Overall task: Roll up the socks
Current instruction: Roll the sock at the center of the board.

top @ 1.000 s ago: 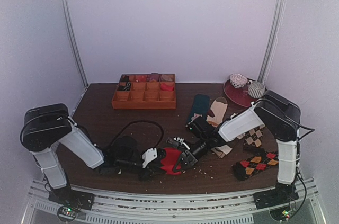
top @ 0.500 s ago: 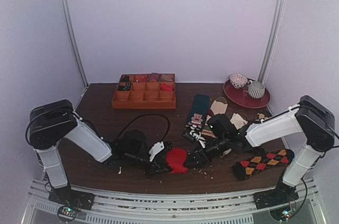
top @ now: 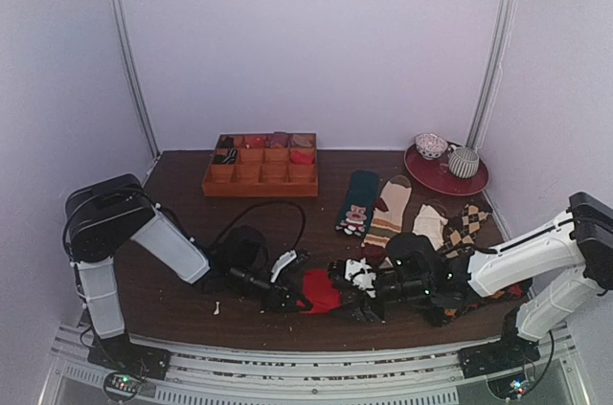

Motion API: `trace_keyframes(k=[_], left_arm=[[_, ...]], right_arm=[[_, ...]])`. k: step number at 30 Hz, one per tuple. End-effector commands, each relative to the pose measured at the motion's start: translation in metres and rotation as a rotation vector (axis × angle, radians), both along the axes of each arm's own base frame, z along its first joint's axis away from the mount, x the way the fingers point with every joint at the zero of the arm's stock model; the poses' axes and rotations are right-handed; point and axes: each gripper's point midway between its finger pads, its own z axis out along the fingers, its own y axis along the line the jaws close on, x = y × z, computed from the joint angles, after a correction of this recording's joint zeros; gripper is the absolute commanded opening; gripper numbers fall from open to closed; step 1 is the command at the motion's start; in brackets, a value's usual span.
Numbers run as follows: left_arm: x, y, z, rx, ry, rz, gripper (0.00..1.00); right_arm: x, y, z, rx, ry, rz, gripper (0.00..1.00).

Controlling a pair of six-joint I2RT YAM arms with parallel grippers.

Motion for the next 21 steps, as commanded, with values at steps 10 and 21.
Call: trace_keyframes(k=[10, 21], left_arm=[[-0.048, 0.067, -0.085, 0.395, 0.271, 0.02, 0.0], [-0.049, 0.068, -0.09, 0.403, 0.284, 0.017, 0.0]], right_arm=[[0.016, 0.01, -0.037, -0.168, -0.159, -0.046, 0.59], [0.013, 0.008, -0.059, -0.193, -0.077, -0.081, 0.38]])
